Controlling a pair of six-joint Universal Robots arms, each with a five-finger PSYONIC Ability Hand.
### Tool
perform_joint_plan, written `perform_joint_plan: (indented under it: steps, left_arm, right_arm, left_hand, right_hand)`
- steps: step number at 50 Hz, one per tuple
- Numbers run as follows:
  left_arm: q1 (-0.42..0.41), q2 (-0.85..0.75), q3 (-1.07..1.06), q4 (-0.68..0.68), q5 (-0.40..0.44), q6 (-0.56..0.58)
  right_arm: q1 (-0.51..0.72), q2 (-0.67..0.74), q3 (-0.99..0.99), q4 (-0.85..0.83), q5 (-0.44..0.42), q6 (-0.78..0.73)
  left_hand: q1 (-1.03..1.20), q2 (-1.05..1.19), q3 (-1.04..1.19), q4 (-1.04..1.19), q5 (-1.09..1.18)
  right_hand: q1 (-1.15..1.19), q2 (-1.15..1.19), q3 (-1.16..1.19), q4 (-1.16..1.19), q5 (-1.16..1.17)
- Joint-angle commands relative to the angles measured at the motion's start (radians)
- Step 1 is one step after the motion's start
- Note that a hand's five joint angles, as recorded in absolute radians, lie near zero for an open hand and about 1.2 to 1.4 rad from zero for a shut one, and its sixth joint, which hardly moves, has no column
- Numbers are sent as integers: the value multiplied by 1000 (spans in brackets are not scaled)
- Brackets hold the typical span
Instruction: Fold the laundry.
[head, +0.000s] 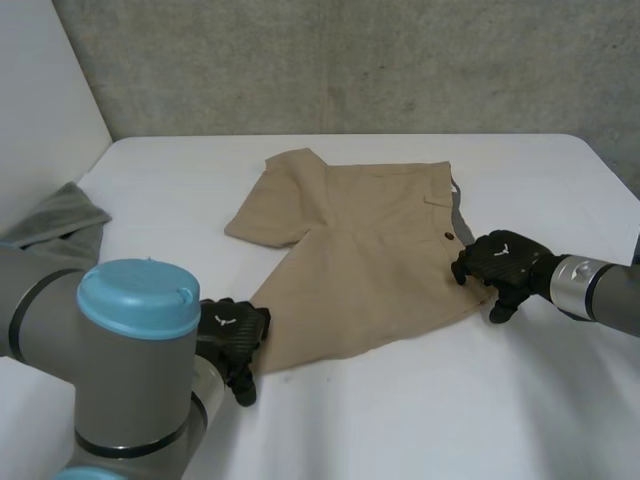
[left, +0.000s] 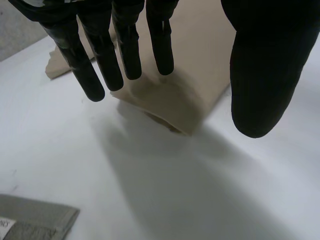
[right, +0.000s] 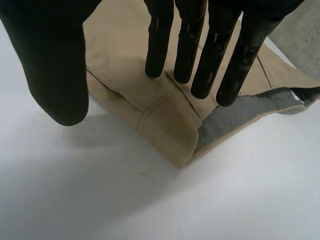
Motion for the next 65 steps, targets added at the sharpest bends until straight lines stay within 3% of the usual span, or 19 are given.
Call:
perform_joint_plan:
  steps: [1, 4, 20, 28, 30, 35, 40, 43, 65]
  left_arm:
    - [-1, -44, 33, 21, -1, 5]
    - [-4, -73, 54, 48, -3, 16]
    - [-9, -171, 140, 68, -7, 62]
    - [-9, -218, 177, 65, -10, 65]
    - [-9, -229, 186, 64, -12, 65]
    - [-7, -222, 205, 59, -15, 93]
    - [-6, -127, 205, 59, -15, 132]
    - [2, -67, 208, 62, -13, 146]
    - [10, 1, 277, 59, -12, 134]
  right_arm:
    - [0, 43, -36, -37, 7, 4]
    - [0, 46, -50, -35, 5, 10]
    - [3, 35, -45, -34, 8, 39]
    - [3, 34, -45, -35, 10, 40]
    - [5, 34, -48, -34, 13, 43]
    - [5, 29, -50, -28, 17, 92]
    - [2, -24, -41, -23, 42, 172]
    - [0, -52, -36, -21, 45, 207]
    - [10, 31, -56, -31, 36, 220]
  left_hand:
    - [103, 104, 102, 96, 96]
    - [182, 183, 182, 175, 175]
    - [317, 319, 317, 311, 311]
    - [646, 647, 645, 639, 639]
    - [889, 890, 888, 882, 882]
    - [928, 929, 927, 921, 921]
    - [928, 929, 927, 921, 921]
    - [928, 929, 927, 921, 921]
    - [928, 929, 927, 921, 921]
  right_hand:
    - [469, 383, 379, 381, 401]
    - [887, 802, 798, 800, 820]
    - [888, 803, 799, 801, 821]
    - [888, 803, 799, 801, 821]
    - [888, 803, 799, 801, 821]
    - [888, 803, 799, 801, 821]
    - [327, 241, 237, 239, 259]
    - [170, 85, 81, 83, 103]
    - [97, 11, 7, 9, 29]
